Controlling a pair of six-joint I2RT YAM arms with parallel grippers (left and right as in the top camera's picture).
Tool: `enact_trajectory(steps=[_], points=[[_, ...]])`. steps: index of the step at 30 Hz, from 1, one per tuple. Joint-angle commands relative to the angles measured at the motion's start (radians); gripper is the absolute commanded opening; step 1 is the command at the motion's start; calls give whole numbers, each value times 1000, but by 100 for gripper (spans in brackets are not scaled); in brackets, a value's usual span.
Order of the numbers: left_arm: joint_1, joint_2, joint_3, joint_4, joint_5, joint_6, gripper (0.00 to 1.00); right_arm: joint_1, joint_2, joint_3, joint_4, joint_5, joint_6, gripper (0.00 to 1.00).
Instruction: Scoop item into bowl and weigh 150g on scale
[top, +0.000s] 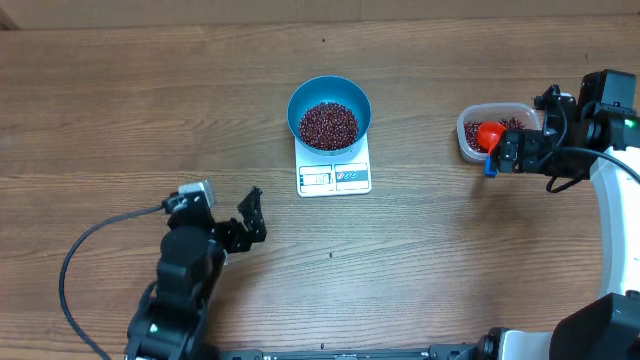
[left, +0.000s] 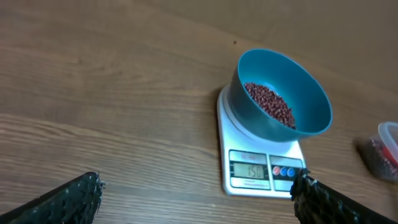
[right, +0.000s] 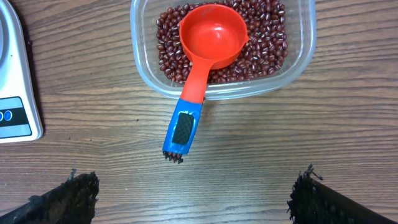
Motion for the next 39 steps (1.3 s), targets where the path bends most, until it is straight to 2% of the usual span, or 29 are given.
enact_trajectory(steps=[1, 7, 14, 27, 39], points=[[46, -84, -97, 53, 49, 129, 99, -2, -15, 29, 6, 6, -4, 100], [107, -172, -213, 175, 90, 219, 100, -2, -15, 29, 6, 6, -4, 100], [153, -309, -377, 303, 119, 260, 99, -2, -15, 29, 6, 6, -4, 100], [205, -486, -388, 153, 144, 418, 100, -2, -15, 29, 6, 6, -4, 100], [227, -589, -388, 147, 152, 418, 99, -2, -15, 29, 6, 6, -4, 100]])
